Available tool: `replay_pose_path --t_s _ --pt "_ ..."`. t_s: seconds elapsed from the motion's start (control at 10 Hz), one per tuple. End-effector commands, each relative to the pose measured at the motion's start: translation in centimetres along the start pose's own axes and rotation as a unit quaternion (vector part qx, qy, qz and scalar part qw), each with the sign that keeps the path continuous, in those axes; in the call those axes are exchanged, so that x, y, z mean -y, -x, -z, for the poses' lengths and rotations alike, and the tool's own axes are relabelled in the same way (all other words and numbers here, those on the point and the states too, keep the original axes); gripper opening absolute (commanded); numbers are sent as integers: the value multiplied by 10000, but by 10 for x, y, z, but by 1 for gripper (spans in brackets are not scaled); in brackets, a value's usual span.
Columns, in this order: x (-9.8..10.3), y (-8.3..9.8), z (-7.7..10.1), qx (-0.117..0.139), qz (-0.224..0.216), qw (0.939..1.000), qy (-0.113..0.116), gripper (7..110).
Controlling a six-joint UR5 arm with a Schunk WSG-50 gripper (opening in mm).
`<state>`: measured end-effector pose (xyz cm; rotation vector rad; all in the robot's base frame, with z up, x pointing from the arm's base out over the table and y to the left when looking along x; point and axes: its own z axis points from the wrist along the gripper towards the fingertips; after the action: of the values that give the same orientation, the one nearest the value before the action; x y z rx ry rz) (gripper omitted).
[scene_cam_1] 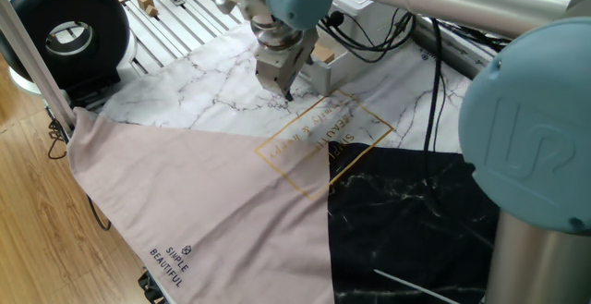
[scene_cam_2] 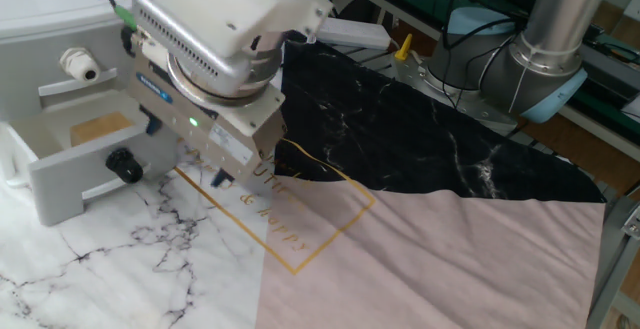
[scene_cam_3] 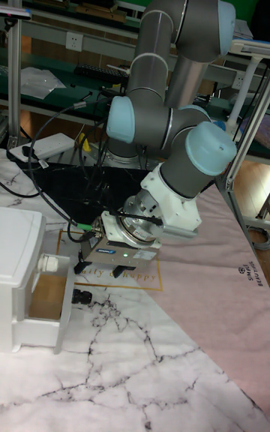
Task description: Put things in the drawer
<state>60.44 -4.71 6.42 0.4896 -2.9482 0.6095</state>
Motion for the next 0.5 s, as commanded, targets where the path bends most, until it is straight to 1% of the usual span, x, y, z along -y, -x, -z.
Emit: replay_pose_path --t_s 0.0,0.1,0.2,0.3,0.4 --pt "-10 -1 2 -222 -207 9995 14 66" --pt "-19 4 -2 -199 -255 9994 134 66" --pt "-34 10 -4 -126 -340 9984 422 66" --pt "-47 9 -3 -155 -392 9968 677 66" --pt "-37 7 -9 -176 -328 9981 494 66"
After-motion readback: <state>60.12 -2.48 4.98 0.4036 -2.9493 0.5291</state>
